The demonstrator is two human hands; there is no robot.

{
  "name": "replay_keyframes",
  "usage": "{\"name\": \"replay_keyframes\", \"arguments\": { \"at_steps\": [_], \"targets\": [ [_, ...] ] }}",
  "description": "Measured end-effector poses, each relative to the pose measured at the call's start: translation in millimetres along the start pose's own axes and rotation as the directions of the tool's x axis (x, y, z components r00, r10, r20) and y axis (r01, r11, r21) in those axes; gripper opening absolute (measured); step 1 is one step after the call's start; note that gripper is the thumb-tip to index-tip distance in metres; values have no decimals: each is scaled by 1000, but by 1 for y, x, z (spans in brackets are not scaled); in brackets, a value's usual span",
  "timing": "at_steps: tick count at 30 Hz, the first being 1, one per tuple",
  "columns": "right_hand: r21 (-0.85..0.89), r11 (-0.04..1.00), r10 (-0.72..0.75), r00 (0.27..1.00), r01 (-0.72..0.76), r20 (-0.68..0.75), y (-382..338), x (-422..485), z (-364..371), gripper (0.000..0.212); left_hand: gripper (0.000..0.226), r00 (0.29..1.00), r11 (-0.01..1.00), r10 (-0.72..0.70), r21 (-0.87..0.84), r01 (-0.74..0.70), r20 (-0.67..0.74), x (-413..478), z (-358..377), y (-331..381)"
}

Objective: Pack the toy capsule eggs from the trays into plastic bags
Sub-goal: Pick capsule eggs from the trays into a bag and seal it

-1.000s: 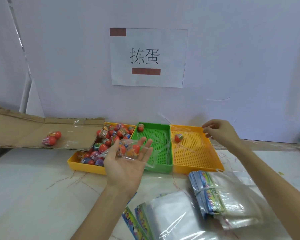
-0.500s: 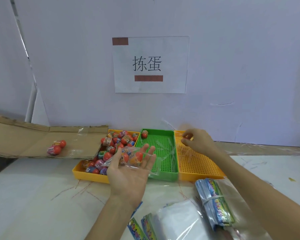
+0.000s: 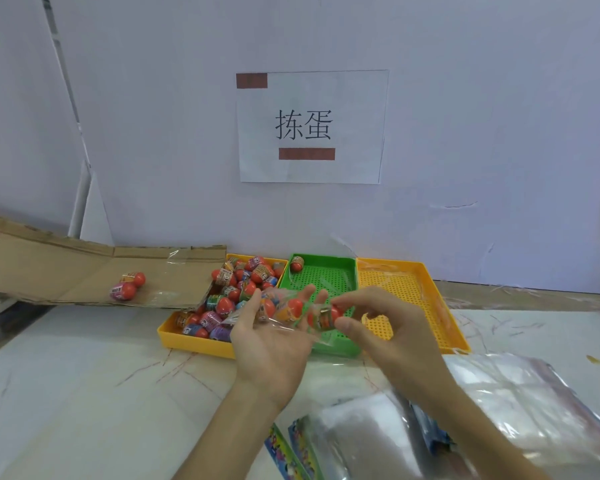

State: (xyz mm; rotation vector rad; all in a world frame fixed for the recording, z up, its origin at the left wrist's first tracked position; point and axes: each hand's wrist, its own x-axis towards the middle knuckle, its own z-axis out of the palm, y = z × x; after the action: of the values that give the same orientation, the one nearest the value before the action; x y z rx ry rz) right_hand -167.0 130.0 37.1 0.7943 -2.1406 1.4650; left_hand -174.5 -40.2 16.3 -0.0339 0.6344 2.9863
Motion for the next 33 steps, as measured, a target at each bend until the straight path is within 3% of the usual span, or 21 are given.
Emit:
{"name": "replay_keyframes", "arguments": {
  "at_steps": [4,7,10,13,16,19,26,33],
  "targets": [
    [-239,968,-80,996,71,-27,5,-9,14,20,43,997,992,-69,104,66,25,-3,1,-2],
    [-320,940,-148,986,117,-73,5,-13,22,17,43,989,984,-137,124,129,53,-8,4,-7],
    [-329,936,-176,976,125,-130,7,-15,27,17,53,986,982,-153,125,145,59,-10,5,-10],
    [-322,938,-180,973,127,-142,12,-18,29,16,41,981,981,-178,89,171,81,-9,3,-9],
    [-325,938,-174,975,122,-136,15,-19,31,12,52,975,979,-201,36,198,93,-9,2,-8],
    [-357,924,-179,979,135,-95,14,-20,34,9,50,977,984,-174,65,167,123,-8,3,-8],
    [-448,857,-245,966,255,81,10,-23,37,26,40,977,981,-163,132,144,140,-6,0,-11],
    [-418,880,-208,974,226,89,9,-22,31,29,33,992,985,-45,168,25,119,-3,1,-13]
  ]
}}
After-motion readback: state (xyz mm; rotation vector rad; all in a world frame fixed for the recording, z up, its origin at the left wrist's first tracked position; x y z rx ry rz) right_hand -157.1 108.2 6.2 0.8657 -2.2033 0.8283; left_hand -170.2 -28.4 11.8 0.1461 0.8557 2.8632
